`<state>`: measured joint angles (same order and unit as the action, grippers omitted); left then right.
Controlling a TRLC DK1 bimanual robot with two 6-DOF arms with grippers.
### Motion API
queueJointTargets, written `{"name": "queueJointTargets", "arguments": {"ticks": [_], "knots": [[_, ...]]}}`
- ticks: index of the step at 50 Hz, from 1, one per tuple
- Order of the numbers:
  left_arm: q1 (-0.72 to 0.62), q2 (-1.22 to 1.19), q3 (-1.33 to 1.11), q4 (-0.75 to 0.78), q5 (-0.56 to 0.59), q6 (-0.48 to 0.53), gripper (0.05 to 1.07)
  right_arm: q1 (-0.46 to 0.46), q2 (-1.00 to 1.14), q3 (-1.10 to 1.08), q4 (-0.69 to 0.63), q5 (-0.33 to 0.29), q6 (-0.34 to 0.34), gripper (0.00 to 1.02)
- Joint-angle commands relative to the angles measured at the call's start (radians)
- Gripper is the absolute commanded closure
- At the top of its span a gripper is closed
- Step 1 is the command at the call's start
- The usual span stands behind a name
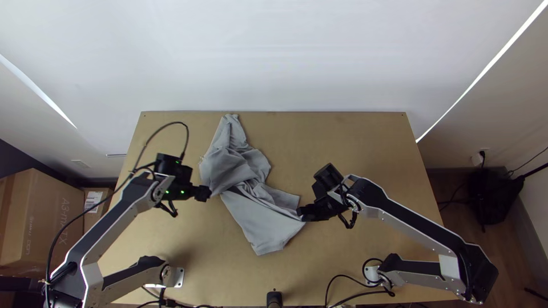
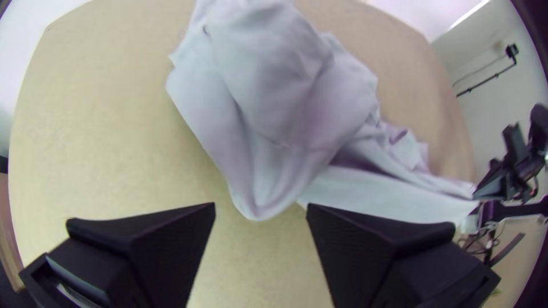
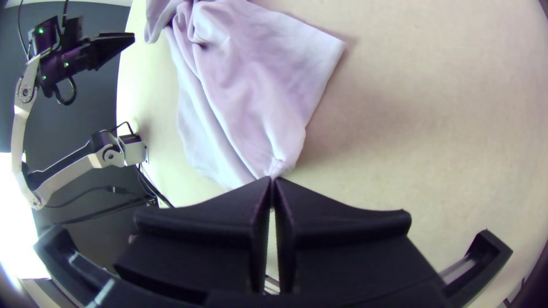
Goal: Fold the t-shirt
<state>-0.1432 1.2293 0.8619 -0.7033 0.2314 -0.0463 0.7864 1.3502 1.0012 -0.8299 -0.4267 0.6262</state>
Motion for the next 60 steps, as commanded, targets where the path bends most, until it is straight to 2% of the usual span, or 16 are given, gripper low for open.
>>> {"name": "queueJointTargets", "arguments": {"ticks": [1,5,9,17,24,39,60], "knots": [[0.102,-0.017,0.080,-0.005,0.068,0.028,0.10,-0.018,0.020,-0.029,-0.014,0.003,-0.020,1.00],[0.191,0.013,0.117,0.001,0.125,0.036,0.10,-0.021,0.020,-0.035,-0.011,0.003,-0.020,1.00],[0.238,0.050,0.146,0.013,0.126,0.036,0.10,-0.022,0.020,-0.039,-0.011,0.003,-0.020,1.00],[0.251,0.121,0.161,0.050,0.125,0.022,0.11,-0.022,0.021,-0.046,-0.009,0.003,-0.020,1.00],[0.237,0.171,0.166,0.123,0.126,-0.036,0.32,-0.022,0.024,-0.047,-0.006,0.002,-0.020,1.00],[0.185,0.352,0.249,0.226,0.054,-0.096,0.32,-0.018,0.029,-0.058,0.002,0.002,-0.011,1.00],[0.073,0.492,0.296,0.278,-0.035,-0.101,0.33,-0.026,0.035,-0.058,0.015,0.002,-0.011,1.00]]}}
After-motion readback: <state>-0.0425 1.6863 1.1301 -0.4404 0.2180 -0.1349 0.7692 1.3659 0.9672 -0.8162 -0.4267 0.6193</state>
